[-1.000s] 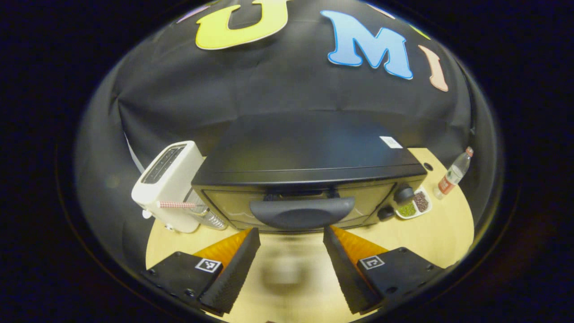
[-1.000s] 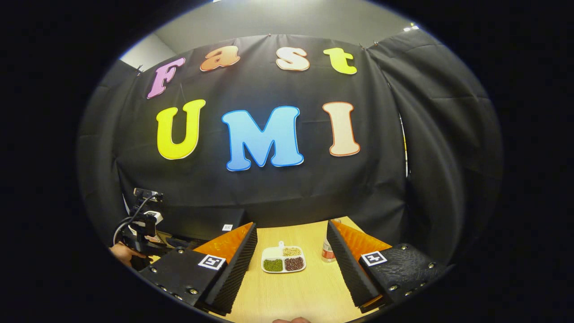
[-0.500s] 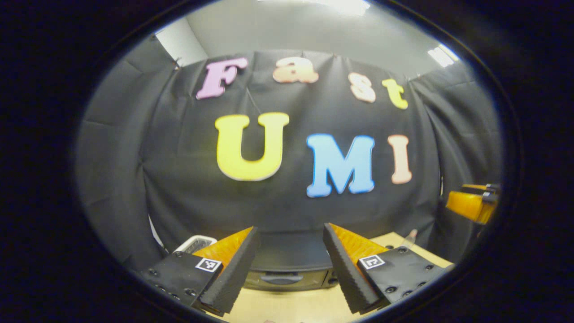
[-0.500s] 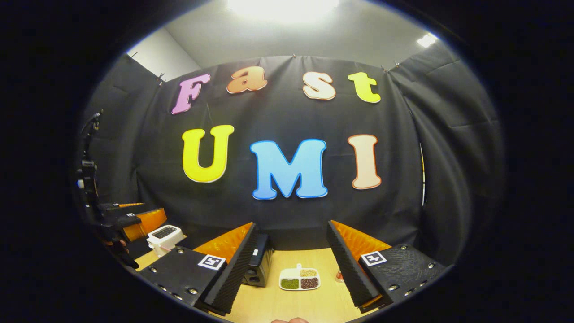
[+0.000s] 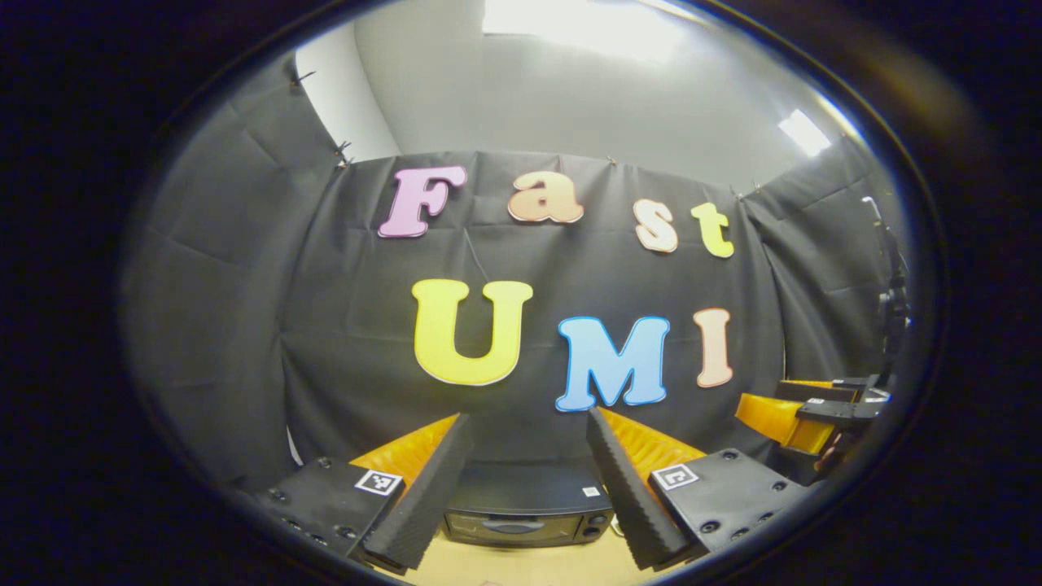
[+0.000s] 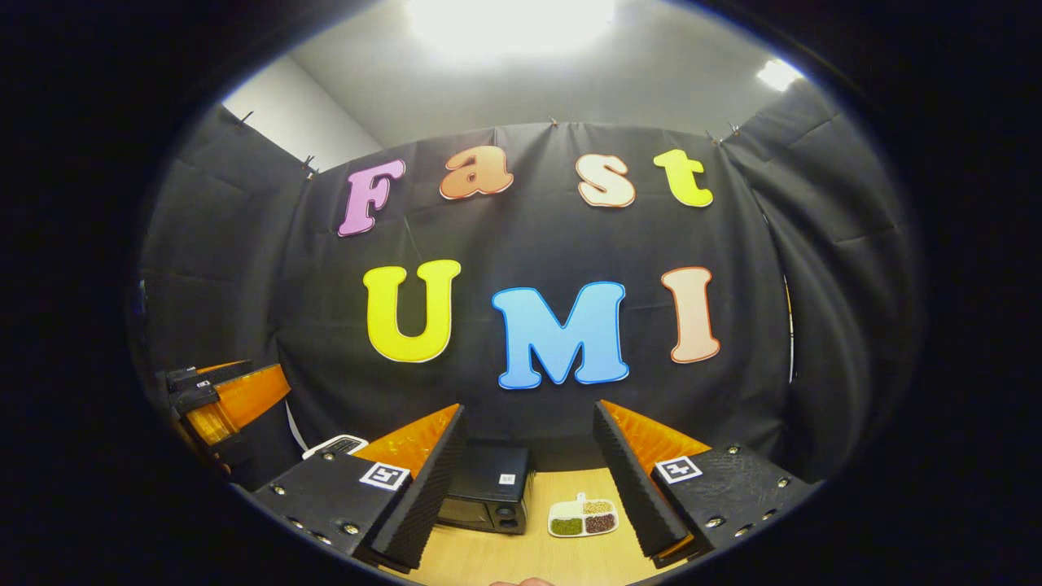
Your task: Open the electric oven with the left hand, put the food in, and close the electric oven.
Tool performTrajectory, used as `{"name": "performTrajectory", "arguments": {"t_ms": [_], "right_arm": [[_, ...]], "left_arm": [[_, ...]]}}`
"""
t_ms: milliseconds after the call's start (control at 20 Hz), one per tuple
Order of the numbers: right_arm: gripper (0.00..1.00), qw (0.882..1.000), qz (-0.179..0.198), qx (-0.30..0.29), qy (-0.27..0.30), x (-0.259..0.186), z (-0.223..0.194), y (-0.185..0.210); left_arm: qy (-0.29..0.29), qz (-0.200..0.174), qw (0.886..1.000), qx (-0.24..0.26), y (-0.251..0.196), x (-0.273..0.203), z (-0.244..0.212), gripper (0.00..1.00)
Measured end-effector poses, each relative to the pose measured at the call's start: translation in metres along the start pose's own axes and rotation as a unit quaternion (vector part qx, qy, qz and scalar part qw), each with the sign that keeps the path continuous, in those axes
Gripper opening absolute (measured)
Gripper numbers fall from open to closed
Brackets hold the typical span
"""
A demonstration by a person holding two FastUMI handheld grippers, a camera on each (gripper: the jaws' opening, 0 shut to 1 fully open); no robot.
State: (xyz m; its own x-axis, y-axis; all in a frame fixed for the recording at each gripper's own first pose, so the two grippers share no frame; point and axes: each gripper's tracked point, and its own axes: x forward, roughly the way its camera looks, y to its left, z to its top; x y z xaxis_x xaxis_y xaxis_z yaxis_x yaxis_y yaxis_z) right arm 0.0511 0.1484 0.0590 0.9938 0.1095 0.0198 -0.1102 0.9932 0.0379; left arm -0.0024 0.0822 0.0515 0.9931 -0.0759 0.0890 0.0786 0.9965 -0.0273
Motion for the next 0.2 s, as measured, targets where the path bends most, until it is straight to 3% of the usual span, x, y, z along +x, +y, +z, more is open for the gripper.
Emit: {"name": "performTrajectory", "arguments": {"t_ms": [100, 150, 200], "right_arm": [[0.94, 1.0, -0.003, 0.002, 0.005, -0.001, -0.001, 0.004], [0.94, 1.0, -0.006, 0.004, 0.006, -0.003, -0.001, 0.006], [0.94, 1.0, -0.007, 0.007, 0.004, -0.005, 0.0, 0.008]], "left_arm": [[0.001, 0.01, 1.0, -0.003, 0.016, -0.004, 0.0, 1.0], [-0.001, 0.01, 1.0, -0.012, 0.018, -0.006, 0.0, 0.92], [-0.001, 0.007, 1.0, -0.019, 0.02, -0.009, 0.003, 0.92]]}}
